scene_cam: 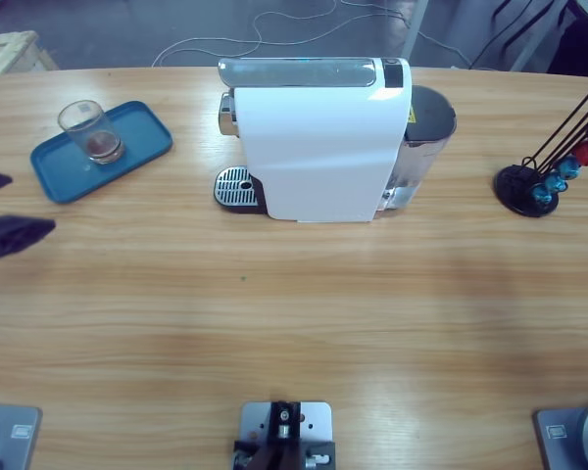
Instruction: Pour coffee
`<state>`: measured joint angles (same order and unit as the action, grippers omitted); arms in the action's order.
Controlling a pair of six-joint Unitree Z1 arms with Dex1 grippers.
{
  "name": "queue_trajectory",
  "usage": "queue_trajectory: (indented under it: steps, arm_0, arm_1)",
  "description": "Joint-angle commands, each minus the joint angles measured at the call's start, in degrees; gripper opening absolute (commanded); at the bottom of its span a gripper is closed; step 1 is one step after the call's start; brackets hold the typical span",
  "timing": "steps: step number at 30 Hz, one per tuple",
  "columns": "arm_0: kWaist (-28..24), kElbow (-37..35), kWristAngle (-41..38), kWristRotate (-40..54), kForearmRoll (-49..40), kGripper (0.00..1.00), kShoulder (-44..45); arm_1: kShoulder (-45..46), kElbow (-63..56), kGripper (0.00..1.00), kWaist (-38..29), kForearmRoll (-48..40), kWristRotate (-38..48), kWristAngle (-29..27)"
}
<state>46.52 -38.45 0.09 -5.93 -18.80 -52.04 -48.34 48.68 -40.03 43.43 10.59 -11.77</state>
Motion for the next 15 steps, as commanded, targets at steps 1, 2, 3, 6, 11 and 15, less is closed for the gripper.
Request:
queue_trajectory:
  steps: [1, 2, 3, 6, 11, 15]
  arm_0:
    - [0.7, 7.6, -1.7, 1.6, 0.2, 0.991, 10.8]
    - [0.7, 8.4, -1.3, 1.6, 1.2, 0.991, 12.2]
    - [0.7, 9.5, -1.1, 1.4, 2.4, 0.989, 12.9]
    - [0.7, 12.1, -1.5, -0.6, 5.7, 1.0, 13.4]
    - [0.7, 11.8, -4.6, -0.7, 6.1, 1.0, 12.9]
    - [0.7, 4.4, -2.4, -0.4, -6.3, 1.0, 14.1]
  arm_1:
    - [1.0, -1.8, 1.0, -0.4, -0.6, -0.9, -1.3]
    - [1.2, -1.8, 1.0, -0.4, -0.6, -0.9, -1.4]
    - [1.4, -1.9, 1.0, -0.4, -0.6, -0.9, -1.5]
    - [1.7, -1.9, 1.0, -0.4, -0.6, -0.9, -1.5]
    - [3.7, -2.4, 1.0, -0.4, -0.7, -0.9, -1.4]
    - [3.7, -2.5, 1.0, -0.4, -0.8, -0.9, -1.4]
